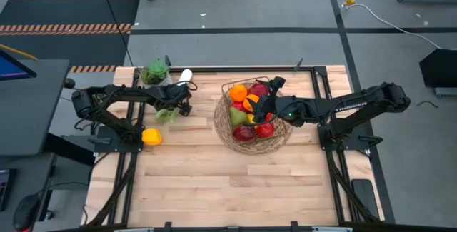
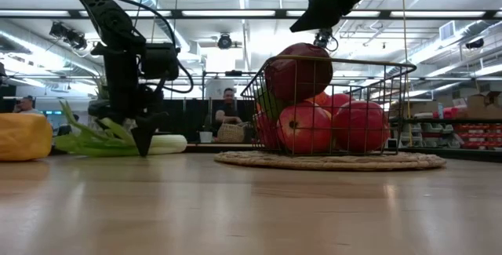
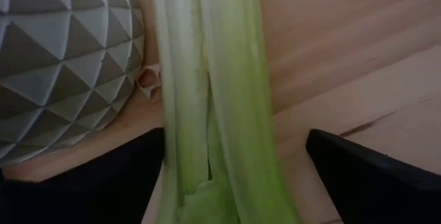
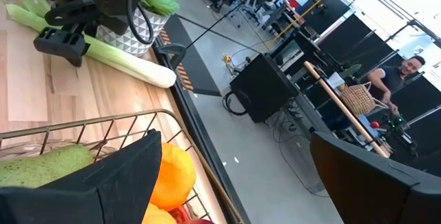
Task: Build produce basket
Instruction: Put the green celery into the wire basket
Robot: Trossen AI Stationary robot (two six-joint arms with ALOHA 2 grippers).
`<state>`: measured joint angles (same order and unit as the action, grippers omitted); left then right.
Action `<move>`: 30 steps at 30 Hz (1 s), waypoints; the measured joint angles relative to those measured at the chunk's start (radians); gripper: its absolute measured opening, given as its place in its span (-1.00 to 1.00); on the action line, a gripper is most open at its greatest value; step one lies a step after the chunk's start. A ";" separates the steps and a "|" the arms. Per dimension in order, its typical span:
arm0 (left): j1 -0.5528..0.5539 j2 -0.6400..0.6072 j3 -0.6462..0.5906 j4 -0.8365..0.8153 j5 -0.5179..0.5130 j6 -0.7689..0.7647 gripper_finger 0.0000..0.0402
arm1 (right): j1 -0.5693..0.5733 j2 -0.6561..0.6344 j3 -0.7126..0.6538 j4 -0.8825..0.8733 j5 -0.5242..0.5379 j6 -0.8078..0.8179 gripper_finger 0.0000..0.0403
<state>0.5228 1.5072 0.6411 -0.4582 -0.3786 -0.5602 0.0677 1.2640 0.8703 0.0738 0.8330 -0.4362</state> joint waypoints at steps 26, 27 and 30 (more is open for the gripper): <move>-0.182 -0.009 0.186 -0.022 0.017 0.183 -0.74 | 0.007 0.000 0.000 0.000 -0.014 -0.013 0.86; -0.203 -0.009 0.205 -0.020 0.016 0.185 -0.72 | 0.016 0.000 0.000 0.000 0.010 -0.019 0.86; -0.263 -0.009 0.273 -0.054 0.007 0.188 -0.70 | 0.050 0.000 0.000 0.000 0.116 -0.058 0.86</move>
<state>0.2596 1.4979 0.9145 -0.5119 -0.3716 -0.3722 0.1179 1.2636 0.8703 0.0740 0.9487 -0.4942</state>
